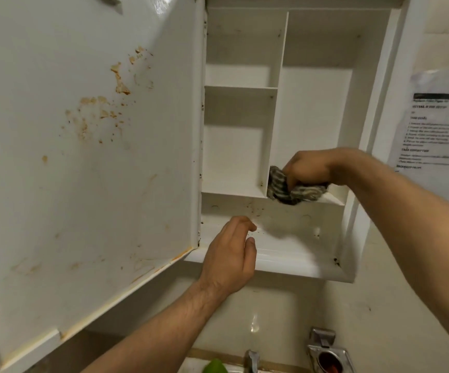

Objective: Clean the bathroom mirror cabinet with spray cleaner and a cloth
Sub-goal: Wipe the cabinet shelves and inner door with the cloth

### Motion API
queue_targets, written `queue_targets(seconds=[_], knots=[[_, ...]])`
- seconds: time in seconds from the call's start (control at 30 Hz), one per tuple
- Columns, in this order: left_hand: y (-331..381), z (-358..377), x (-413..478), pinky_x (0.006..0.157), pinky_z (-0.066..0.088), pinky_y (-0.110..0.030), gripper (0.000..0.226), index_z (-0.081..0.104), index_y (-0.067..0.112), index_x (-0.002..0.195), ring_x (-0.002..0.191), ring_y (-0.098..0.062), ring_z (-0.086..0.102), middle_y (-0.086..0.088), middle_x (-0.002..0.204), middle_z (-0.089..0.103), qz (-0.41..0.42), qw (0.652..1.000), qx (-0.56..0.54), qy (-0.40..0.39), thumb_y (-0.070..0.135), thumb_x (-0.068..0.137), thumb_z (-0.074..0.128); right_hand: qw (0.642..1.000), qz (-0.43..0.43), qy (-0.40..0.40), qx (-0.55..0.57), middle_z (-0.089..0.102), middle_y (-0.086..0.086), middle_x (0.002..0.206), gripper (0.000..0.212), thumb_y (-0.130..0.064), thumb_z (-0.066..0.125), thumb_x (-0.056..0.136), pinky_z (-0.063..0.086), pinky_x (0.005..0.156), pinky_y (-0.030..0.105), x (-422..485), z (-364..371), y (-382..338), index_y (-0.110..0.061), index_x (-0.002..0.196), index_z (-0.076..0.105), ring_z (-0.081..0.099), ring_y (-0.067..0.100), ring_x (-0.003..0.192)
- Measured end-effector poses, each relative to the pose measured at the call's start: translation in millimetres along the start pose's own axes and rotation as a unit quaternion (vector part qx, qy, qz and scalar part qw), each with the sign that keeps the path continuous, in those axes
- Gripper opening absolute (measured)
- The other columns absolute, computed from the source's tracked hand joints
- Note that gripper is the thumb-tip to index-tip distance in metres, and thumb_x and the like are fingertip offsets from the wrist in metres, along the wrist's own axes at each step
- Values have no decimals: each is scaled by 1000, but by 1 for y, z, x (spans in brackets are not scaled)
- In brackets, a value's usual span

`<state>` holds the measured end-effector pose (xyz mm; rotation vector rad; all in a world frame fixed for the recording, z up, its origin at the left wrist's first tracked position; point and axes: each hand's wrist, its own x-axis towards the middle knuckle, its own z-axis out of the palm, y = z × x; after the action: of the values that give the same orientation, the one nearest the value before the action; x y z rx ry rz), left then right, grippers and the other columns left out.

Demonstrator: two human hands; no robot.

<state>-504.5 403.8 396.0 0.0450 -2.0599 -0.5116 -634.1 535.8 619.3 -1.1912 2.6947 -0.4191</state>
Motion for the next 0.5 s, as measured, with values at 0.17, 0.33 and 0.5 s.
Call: queue_targets(seconds=[0.17,0.33,0.5], knots=[[-7,-3,-4,91,52,-32,26,59,10,123,108,-13,56,1,125,57,-14,999,27,-15,12,99,50,987,-19,157,40,71,-15,81,41,-17,57,85,47,58,18,-60,73,48,-52,103,71,65,0,75],[-13,6,1,100,49,-39,33,57,8,132,118,-19,54,-4,135,52,-45,994,92,-44,20,102,48,936,2,338,92,69,-8,82,23,-20,59,91,41,58,23,-58,164,82,-36,101,72,58,9,70],[-18,15,-1,113,43,-43,42,50,6,141,138,-26,45,-11,156,39,-74,989,116,-57,24,103,47,872,72,448,183,68,8,97,13,-17,59,95,35,60,22,-18,190,69,-13,105,67,59,19,81]])
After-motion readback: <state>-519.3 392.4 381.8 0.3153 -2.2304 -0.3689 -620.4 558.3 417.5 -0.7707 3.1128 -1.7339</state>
